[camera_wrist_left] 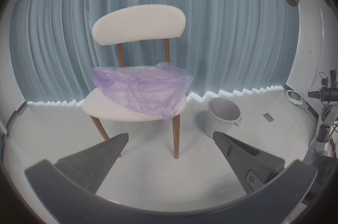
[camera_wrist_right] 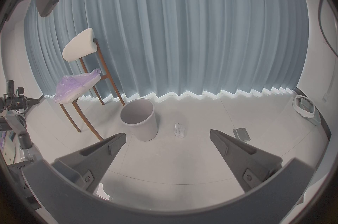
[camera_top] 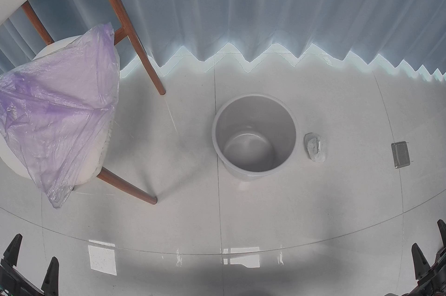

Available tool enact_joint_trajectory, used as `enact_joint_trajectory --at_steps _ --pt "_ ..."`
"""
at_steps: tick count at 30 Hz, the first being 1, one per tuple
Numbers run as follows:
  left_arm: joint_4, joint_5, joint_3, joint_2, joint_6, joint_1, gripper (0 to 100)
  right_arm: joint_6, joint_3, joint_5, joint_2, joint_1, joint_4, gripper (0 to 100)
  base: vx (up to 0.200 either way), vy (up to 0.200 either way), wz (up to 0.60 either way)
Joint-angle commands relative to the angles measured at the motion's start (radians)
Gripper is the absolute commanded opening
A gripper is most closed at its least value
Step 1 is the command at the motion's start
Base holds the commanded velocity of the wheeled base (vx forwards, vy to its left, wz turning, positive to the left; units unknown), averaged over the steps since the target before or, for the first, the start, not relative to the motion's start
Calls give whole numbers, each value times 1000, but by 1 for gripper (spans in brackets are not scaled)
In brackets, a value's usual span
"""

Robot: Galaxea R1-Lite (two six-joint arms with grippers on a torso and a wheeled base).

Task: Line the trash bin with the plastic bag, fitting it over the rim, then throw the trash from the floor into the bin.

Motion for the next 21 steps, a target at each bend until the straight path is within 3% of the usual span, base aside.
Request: enact_joint_trajectory --at_steps 1,6,10,21 --pt "-47 -29 12 -16 31 1 100 -1 18 0 -17 0 -1 100 0 0 0" --pt "-44 -51 -5 -16 30 1 100 -1 18 0 -17 0 -1 100 0 0 0" --pt "-9 -121 -61 -2 30 -4 100 0 18 0 -17 0 -1 100 0 0 0" --pt "0 -203 -242 275 36 -32 100 0 18 0 -17 0 -1 100 0 0 0"
